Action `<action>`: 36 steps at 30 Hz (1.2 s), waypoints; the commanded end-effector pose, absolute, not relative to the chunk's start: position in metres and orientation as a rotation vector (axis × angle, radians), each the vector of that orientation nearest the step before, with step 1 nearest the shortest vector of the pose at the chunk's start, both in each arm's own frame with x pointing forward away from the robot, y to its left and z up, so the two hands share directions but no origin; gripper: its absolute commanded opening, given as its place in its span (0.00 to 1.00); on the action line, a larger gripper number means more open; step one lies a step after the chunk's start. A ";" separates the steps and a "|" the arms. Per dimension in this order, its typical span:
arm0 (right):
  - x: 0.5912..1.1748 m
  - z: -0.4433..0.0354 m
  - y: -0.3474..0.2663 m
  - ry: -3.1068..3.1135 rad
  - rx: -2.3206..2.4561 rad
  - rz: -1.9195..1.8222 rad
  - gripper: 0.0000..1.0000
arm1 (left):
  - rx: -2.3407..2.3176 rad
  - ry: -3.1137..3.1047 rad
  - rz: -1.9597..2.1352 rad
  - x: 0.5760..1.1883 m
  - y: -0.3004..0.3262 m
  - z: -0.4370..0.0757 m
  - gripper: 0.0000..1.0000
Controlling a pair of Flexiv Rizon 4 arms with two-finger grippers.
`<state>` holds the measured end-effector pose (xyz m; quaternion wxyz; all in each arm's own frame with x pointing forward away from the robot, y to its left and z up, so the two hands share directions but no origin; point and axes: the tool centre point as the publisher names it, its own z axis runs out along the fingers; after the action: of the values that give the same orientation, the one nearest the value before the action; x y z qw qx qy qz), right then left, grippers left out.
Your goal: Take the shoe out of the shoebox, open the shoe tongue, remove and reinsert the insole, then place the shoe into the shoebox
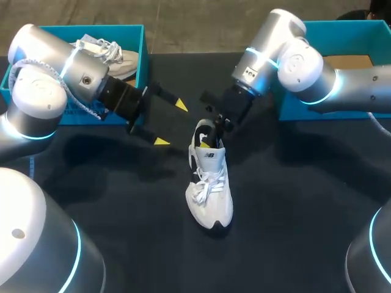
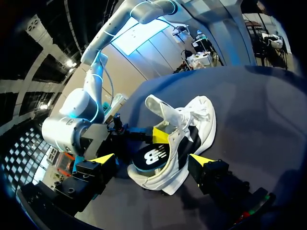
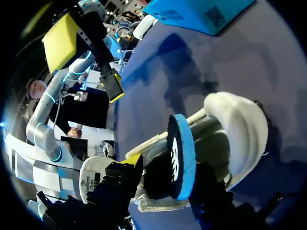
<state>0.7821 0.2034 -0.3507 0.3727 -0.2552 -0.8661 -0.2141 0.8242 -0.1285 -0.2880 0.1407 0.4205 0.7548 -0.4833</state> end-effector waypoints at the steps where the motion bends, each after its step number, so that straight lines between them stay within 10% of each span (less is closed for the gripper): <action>1: 0.781 -0.340 0.202 -2.246 -0.658 -0.552 0.48 | 1.212 2.178 -1.395 0.824 -0.129 -0.289 1.00; 36: 0.816 -0.272 0.192 -2.390 -0.733 -0.733 0.87 | 1.216 2.200 -1.363 0.831 -0.122 -0.285 1.00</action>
<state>0.8212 0.1966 -0.2805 0.2773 -0.2658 -0.8815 -0.2745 0.8306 -0.1246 -0.2871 0.1417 0.4211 0.7593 -0.4755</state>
